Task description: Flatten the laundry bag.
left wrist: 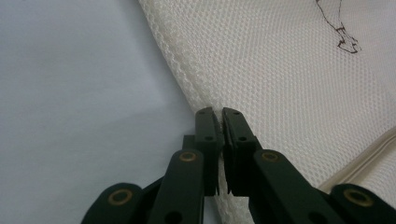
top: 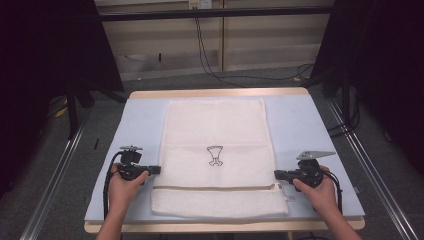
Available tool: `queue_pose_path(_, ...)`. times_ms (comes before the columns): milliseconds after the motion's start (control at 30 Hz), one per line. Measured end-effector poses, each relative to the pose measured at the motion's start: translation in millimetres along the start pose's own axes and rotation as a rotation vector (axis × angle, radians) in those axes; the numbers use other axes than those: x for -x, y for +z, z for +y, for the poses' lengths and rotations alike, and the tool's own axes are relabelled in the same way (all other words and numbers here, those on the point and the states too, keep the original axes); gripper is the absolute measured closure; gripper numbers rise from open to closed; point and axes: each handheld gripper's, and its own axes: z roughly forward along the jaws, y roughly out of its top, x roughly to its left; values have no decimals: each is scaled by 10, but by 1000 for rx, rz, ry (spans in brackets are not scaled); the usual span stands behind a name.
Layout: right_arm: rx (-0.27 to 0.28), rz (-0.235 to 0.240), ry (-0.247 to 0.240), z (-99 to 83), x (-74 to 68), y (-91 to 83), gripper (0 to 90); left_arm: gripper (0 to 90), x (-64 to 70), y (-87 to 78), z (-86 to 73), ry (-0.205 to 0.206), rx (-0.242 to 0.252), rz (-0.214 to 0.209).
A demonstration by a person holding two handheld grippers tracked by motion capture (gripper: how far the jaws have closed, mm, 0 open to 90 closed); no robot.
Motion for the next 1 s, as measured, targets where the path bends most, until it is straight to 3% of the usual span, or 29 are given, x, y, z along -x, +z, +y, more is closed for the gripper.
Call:
queue_pose_path(67, -5, 8, 0, 4, -17, 3, 900, 858, -1, -2, -5, -17, 18, 0)
queue_pose_path(200, -5, 12, 0, 1, -18, 4, 900, 856, -6, 4, -7, -7, 1, 2)
queue_pose_path(467, 10, -31, -30, 16, -21, 0, 900, 862, -46, -27, -4, -12, 28, 44)
queue_pose_path(500, 7, -32, -27, 19, -11, 4, 900, 862, -53, -25, -9, -33, 36, 34)
queue_pose_path(667, 3, -27, -28, 17, -19, 26, 900, 849, -40, -33, -26, -10, 16, 25)
queue_pose_path(733, 11, -31, -36, 24, -32, 16, 900, 842, -27, -42, -28, -20, 30, 25)
queue_pose_path(933, 34, -56, -60, 20, -38, -32, 895, 632, 13, -135, 43, 28, 80, 85)
queue_pose_path(1000, 32, -58, -68, 12, -48, -47, 896, 612, 46, -143, 82, 24, 86, 53)
